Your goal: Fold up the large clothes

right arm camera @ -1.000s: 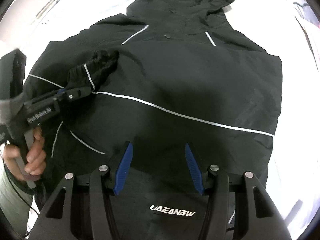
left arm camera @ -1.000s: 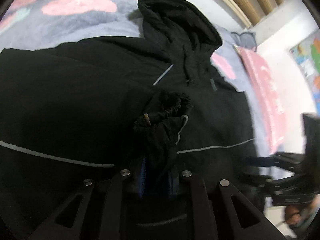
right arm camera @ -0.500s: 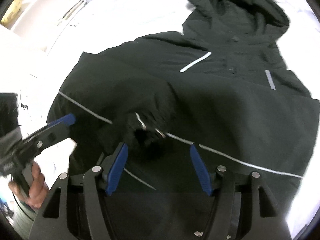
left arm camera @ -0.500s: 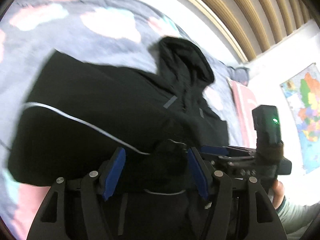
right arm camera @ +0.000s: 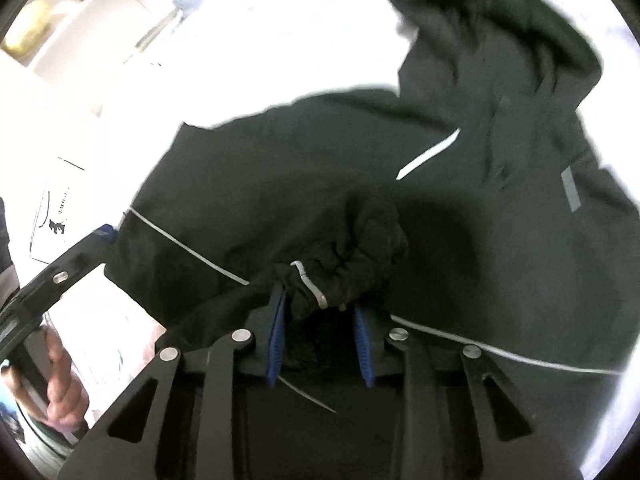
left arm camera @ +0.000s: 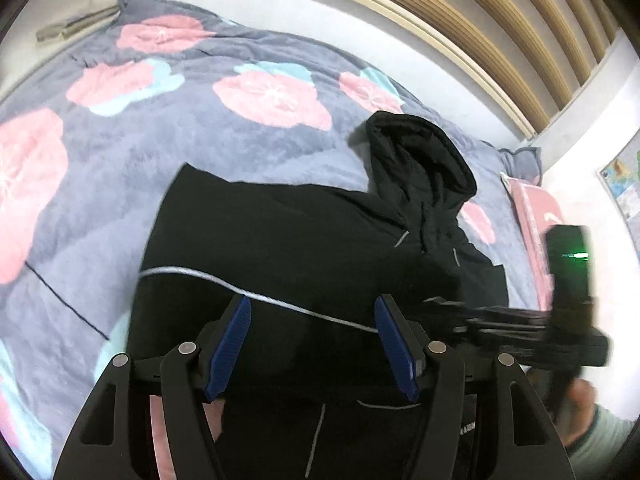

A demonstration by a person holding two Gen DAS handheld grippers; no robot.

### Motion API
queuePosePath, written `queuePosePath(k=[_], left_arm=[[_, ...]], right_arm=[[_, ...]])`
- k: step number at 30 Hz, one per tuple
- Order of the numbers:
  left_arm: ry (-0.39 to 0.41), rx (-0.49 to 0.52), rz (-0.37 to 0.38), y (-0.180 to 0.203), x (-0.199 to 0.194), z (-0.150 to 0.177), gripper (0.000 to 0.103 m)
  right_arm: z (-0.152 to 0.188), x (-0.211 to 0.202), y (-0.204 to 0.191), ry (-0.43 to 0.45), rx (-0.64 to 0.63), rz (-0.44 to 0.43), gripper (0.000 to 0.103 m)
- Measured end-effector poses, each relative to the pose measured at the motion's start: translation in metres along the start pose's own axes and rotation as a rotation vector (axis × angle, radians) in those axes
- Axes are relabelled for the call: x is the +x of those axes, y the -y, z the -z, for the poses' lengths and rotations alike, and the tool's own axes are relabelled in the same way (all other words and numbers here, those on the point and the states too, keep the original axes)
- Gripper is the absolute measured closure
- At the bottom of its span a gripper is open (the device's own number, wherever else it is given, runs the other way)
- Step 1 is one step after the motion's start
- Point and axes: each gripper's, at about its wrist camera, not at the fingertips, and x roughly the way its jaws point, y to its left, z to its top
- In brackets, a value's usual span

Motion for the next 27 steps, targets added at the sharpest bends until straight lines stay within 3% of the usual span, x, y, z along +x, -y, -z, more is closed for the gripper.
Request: queuePosePath(k=[6,8,11,13,17,20,23,27], left_arm=[[0.016,0.065,0.026,0.021,0.001,-0.015,0.037],[0.000,0.082,0.043,0.029,0.012,-0.018,0.037],[-0.041,0.101,0.067,0.040,0.038,-0.019,0.037],[-0.089,0.106,0.082,0.046,0.063,-0.016,0.037],[-0.187,0.136,0.053,0.060,0.113,-0.002,0.037],[-0.229,0.174,-0.047,0.065,0.143,0.007,0.038],[-0.226,0.206,-0.098,0.069,0.153,0.009,0.038],[-0.243,0.212,-0.102,0.071,0.151,0.007,0.037]], right_arm=[[0.003,-0.072,0.038,0.127,0.011,0.119,0.073],[0.009,-0.093,0.060,0.161,0.023,0.204,0.074],[0.021,-0.118,0.102,0.172,0.056,0.336,0.075],[0.031,-0.123,0.131,0.154,0.106,0.379,0.075],[0.051,-0.103,0.183,0.081,0.197,0.401,0.075],[0.067,-0.055,0.213,-0.028,0.256,0.396,0.075],[0.084,-0.023,0.228,-0.068,0.261,0.408,0.074],[0.086,-0.021,0.232,-0.074,0.261,0.399,0.070]])
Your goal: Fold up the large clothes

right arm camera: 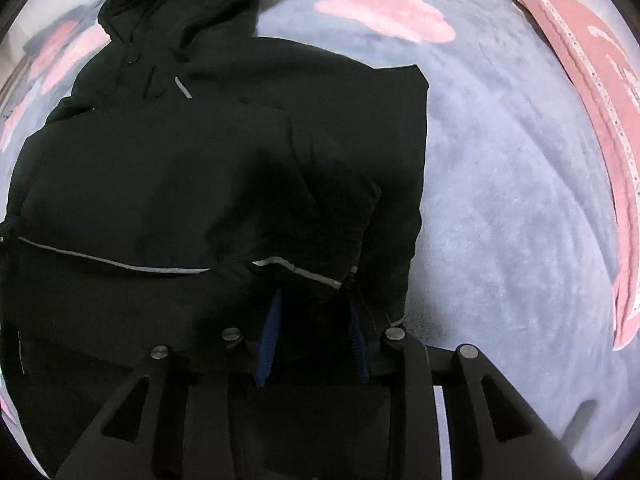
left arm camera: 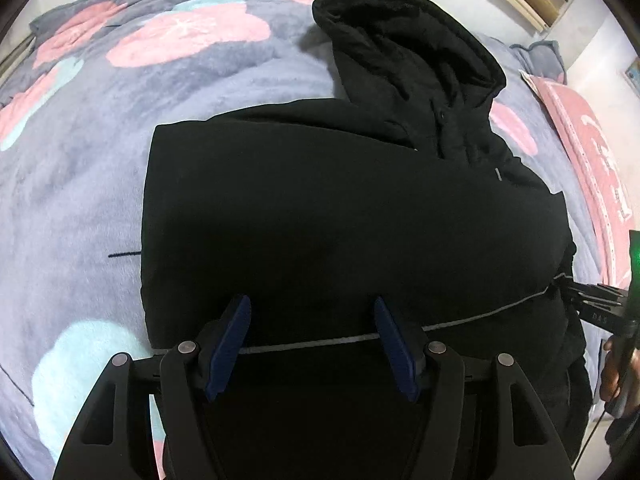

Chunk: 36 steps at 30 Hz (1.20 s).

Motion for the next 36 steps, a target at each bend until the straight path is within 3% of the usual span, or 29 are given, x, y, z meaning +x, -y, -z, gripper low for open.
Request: queuePosePath(k=[2,3,4,6,10,12,14,15,16,19,23,28,31,33,36], left_arm=[[0.003,-0.004,0.019,-0.002,-0.009,-0.002,0.037],[0.018,-0.010,0.034,-0.004,-0.019,-0.003,0.037],[0.039,-0.015,0.045,-0.005,-0.029,-0.005,0.037],[0.067,-0.024,0.073,-0.009,-0.044,-0.009,0.037],[0.094,-0.071,0.154,-0.011,-0.051,-0.021,0.037],[0.071,-0.061,0.114,-0.006,-0.038,-0.024,0.037],[0.032,-0.065,0.046,-0.006,-0.019,-0.024,0.037],[0.000,-0.074,0.016,-0.011,-0.005,-0.022,0.037],[-0.019,-0.074,0.014,-0.017,0.009,-0.019,0.038],[-0.010,-0.059,0.020,-0.020,0.016,-0.015,0.038],[0.015,-0.013,-0.003,-0.014,-0.001,-0.017,0.037],[0.095,-0.034,0.104,-0.020,-0.056,-0.006,0.037],[0.119,-0.030,0.141,-0.026,-0.073,0.004,0.037],[0.084,-0.023,0.131,-0.029,-0.064,0.009,0.037],[-0.010,-0.043,0.058,-0.040,-0.023,0.023,0.038]], right_arm=[[-0.004,-0.014,0.003,-0.014,-0.011,0.011,0.064],[-0.004,-0.024,0.004,-0.002,-0.013,0.022,0.054],[-0.006,-0.041,0.003,0.039,-0.019,0.038,0.046],[-0.011,-0.074,-0.003,0.134,-0.044,0.011,0.041],[-0.035,-0.092,-0.042,0.203,-0.107,-0.059,0.041],[-0.045,-0.074,-0.063,0.181,-0.141,-0.074,0.041],[-0.049,-0.032,-0.080,0.100,-0.163,-0.010,0.042],[-0.050,-0.011,-0.083,0.061,-0.159,0.007,0.048],[-0.047,0.010,-0.080,0.012,-0.144,0.004,0.051],[-0.040,0.022,-0.063,0.043,-0.080,-0.090,0.052],[-0.038,-0.001,-0.053,0.031,-0.055,-0.078,0.053],[-0.016,-0.058,-0.038,0.121,-0.082,-0.075,0.051],[-0.002,-0.065,-0.028,0.113,-0.063,-0.070,0.051],[0.003,-0.040,-0.014,0.072,-0.027,-0.062,0.051],[0.012,0.001,-0.008,-0.030,0.026,-0.060,0.051]])
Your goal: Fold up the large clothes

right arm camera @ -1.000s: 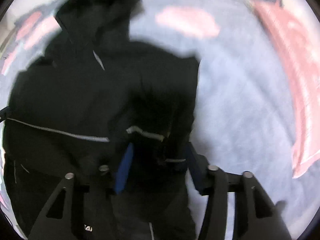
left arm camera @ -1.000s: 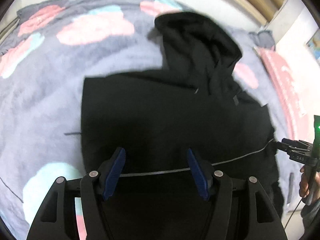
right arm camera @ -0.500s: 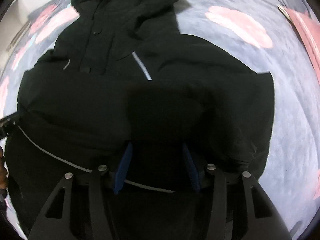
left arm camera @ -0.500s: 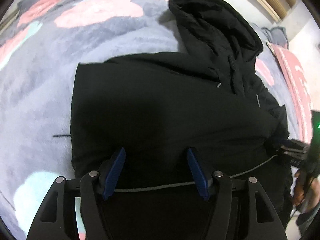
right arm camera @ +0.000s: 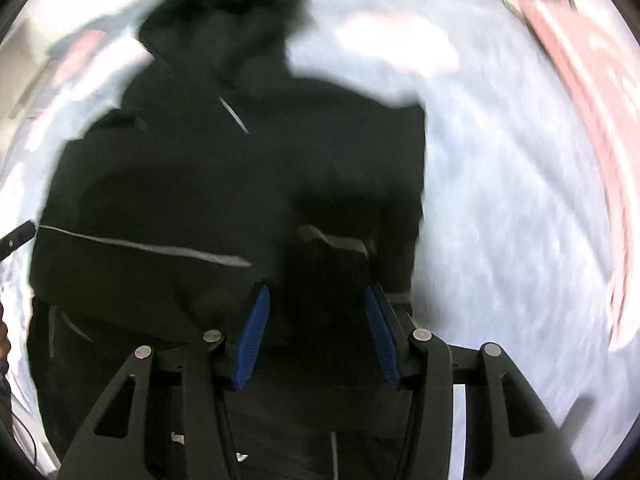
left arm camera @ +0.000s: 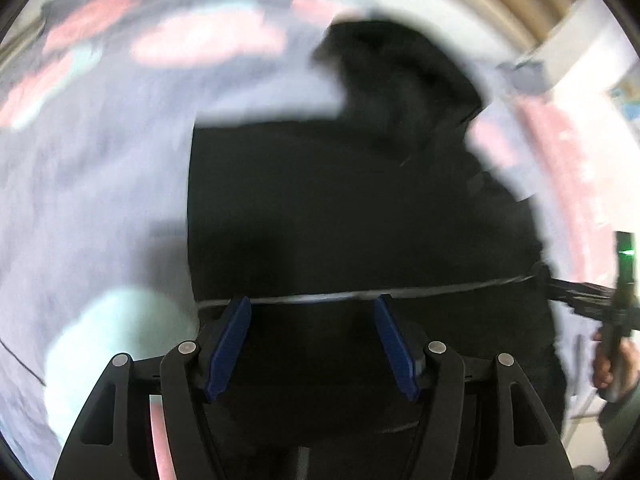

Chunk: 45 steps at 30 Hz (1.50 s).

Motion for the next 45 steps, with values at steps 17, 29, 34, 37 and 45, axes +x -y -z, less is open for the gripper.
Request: queuePosePath(k=[17,29,34,37,45], left_arm=[[0.254,0.045,0.070,0.031,-0.062,-0.115,0.035],[0.255,0.005,0.078,0.058,0.039,-0.255,0.035],[0.210,-0.003,0.023,0.065,0.091,-0.280,0.035],[0.171,-0.030,-0.019,0.061,0.116,-0.290,0.036],[0.306,-0.093,0.312,0.021,0.058,-0.290,0.086]], right_arm=[[-0.083,-0.080,-0.019,0.233,-0.002,-0.081,0.046],[-0.239,-0.028,-0.031,0.318,0.015,-0.134,0.046],[-0.272,0.007,-0.031,0.291,0.020,-0.150,0.046],[-0.295,0.036,-0.037,0.231,0.031,-0.175,0.057],[-0.274,-0.006,-0.011,0.401,0.044,-0.144,0.097]])
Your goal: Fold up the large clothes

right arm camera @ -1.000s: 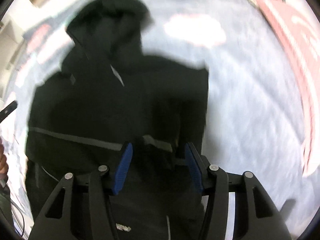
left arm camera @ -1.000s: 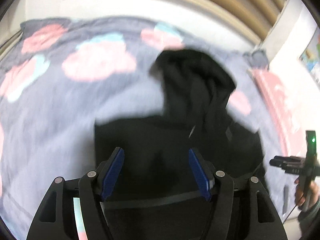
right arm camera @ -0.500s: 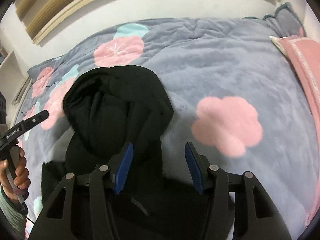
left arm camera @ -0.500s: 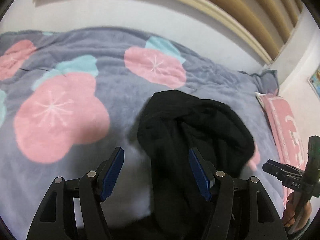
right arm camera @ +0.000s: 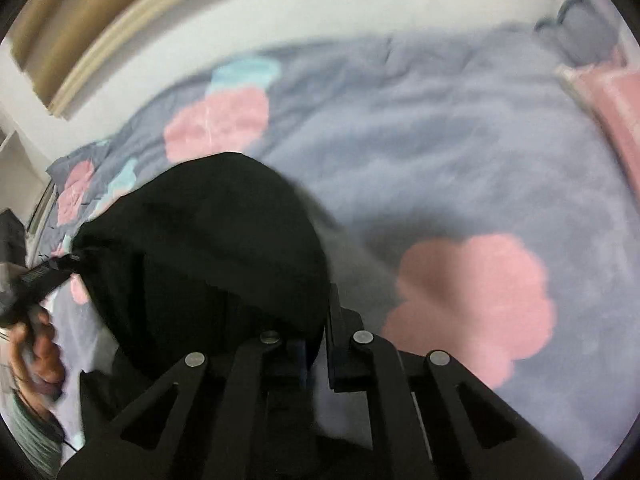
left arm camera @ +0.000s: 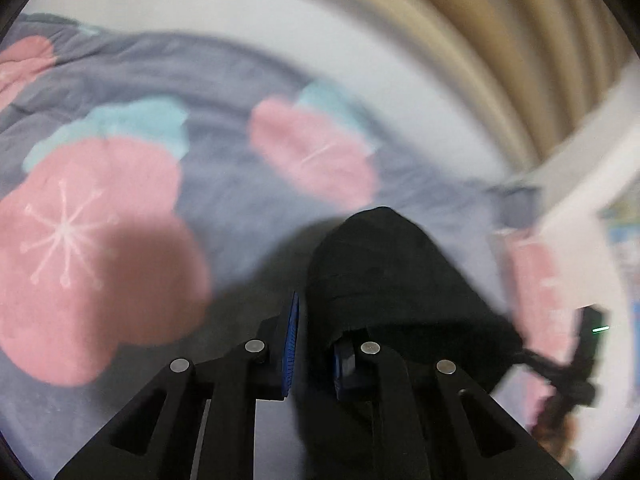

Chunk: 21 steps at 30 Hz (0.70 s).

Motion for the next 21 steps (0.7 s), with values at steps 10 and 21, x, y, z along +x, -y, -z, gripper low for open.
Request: queuePosePath(k=[10,21], left_arm=[[-0.283,-0.005,-0.115,-0.057,0.068,0.049,0.074],[-0.041,0.207,-0.081,0.004,-0.051,0.026,0.045]], right_arm=[[0.038,0.090,0.022,-0.213,0.028,0.040,0.092],[0.015,-0.013,0.003,-0.070,-0.097,-0.014,0.058]])
